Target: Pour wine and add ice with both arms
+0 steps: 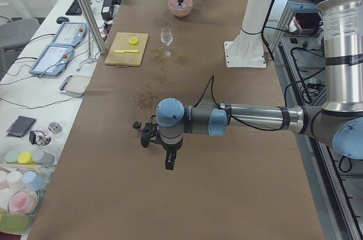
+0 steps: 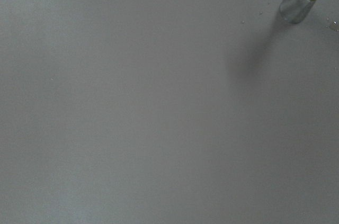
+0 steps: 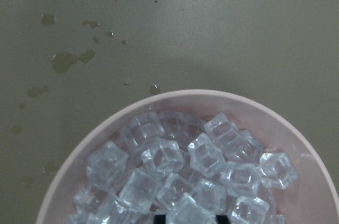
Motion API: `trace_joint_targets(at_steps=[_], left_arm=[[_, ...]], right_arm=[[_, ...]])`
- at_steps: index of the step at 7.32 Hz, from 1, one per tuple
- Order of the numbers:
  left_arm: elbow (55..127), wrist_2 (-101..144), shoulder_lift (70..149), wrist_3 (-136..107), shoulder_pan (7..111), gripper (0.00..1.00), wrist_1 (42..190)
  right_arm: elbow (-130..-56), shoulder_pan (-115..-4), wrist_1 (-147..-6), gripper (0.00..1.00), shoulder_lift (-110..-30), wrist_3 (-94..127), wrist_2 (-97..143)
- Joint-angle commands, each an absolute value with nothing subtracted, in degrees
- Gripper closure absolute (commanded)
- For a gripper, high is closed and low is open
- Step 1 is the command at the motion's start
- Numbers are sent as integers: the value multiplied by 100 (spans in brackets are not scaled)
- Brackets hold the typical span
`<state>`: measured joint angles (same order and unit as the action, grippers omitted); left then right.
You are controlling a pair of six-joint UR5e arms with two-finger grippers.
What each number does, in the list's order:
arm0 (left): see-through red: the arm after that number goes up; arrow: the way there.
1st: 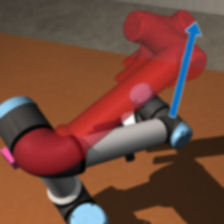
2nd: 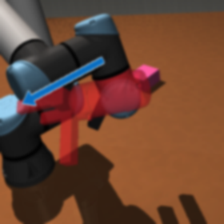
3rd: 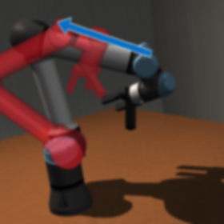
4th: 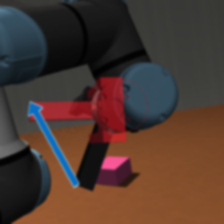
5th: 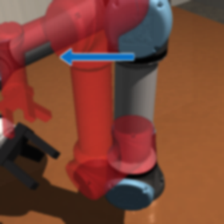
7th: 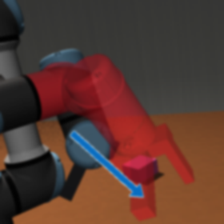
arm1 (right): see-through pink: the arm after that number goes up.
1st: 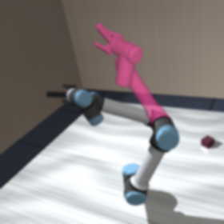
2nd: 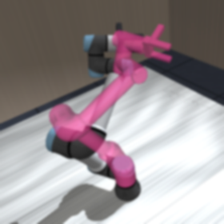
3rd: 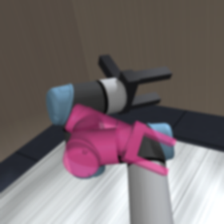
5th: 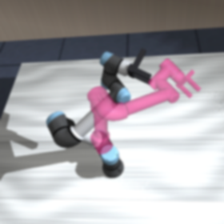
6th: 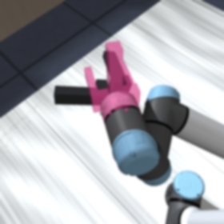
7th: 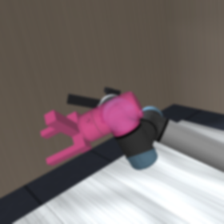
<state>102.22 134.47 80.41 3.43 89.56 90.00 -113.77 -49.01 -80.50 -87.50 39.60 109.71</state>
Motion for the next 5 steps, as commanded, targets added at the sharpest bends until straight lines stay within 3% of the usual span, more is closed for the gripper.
trace_joint_targets(at_steps=[1, 3, 5], left_arm=[[10222, 13447, 8042, 343, 8956, 2, 9000], [10230, 13447, 8059, 299, 8956, 2, 8991], [10309, 13447, 8138, -542, 8947, 2, 9052]], right_arm=[[-11522, -5193, -9105, 100, -7680, 3990, 11197], [-11496, -5177, -10324, 100, -6377, 4112, 11188], [-11487, -4897, -10345, 100, -5953, 4830, 11189]])
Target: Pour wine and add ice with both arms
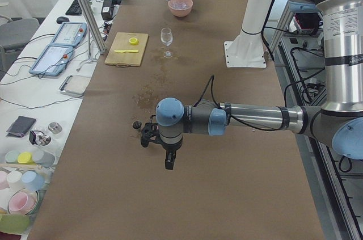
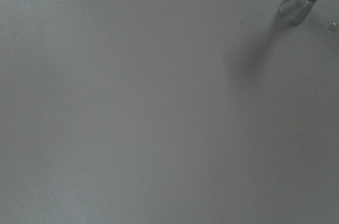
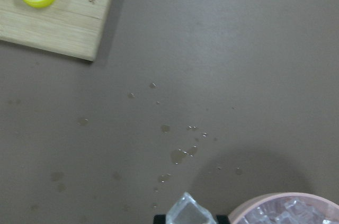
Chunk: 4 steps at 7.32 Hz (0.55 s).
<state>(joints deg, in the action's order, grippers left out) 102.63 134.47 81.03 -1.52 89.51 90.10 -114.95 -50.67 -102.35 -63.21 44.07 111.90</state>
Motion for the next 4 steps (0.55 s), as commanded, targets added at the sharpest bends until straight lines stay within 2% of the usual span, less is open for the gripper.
trace_joint_targets(at_steps=[1, 4], left_arm=[[10240, 13447, 8130, -562, 8947, 2, 9192], [10222, 13447, 8121, -562, 8947, 2, 9211]], right_arm=[[-11461, -4687, -10336, 100, -5680, 5234, 11136], [-10665, -3957, -10310, 100, -4391, 6465, 10645]])
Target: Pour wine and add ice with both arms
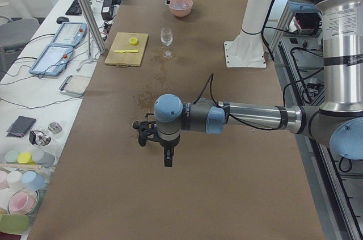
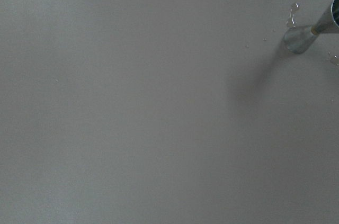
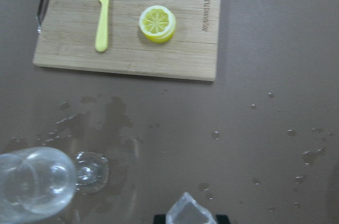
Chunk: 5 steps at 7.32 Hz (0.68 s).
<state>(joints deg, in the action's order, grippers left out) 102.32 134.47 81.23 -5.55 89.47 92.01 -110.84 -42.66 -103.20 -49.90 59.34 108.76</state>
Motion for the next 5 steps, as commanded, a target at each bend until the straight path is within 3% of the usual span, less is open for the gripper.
trace_joint_targets(at_steps=[1, 4, 5], left_arm=[[10222, 13447, 8121, -571, 8947, 2, 9211], [10195, 13447, 8121, -571, 8947, 2, 9211], [10178, 13447, 8121, -571, 8947, 2, 9220]], right_arm=[[-10270, -3825, -10310, 100, -3951, 6730, 10557], [-8934, -3604, -10310, 100, -2860, 7031, 10292], [-8895, -3604, -10310, 100, -2883, 6996, 10231]])
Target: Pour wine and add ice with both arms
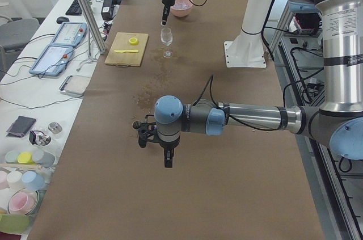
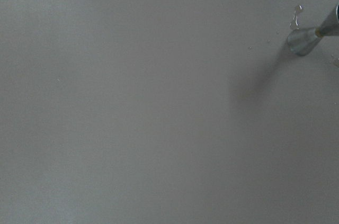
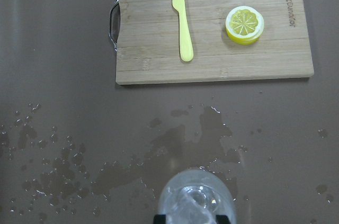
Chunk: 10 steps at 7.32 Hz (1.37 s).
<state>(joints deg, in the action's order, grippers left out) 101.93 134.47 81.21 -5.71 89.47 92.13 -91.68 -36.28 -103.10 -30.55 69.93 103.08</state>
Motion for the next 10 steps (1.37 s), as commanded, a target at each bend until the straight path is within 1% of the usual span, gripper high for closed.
trace_joint_targets(at_steps=[1, 6, 8, 10], left_arm=[[10143, 13447, 8121, -563, 8947, 2, 9220], [10081, 13447, 8130, -554, 8947, 2, 9229], [10072, 13447, 8130, -554, 8947, 2, 9229], [10055, 13447, 8130, -554, 8947, 2, 9229]], right_arm=[[-8921, -3604, -10336, 100, -2961, 6953, 10222], [-9009, -3446, -10581, 100, -3076, 6970, 10222], [-9271, -3375, -10949, 100, -3076, 6987, 10222], [-9308, -3357, -10995, 100, -3085, 6987, 10213]])
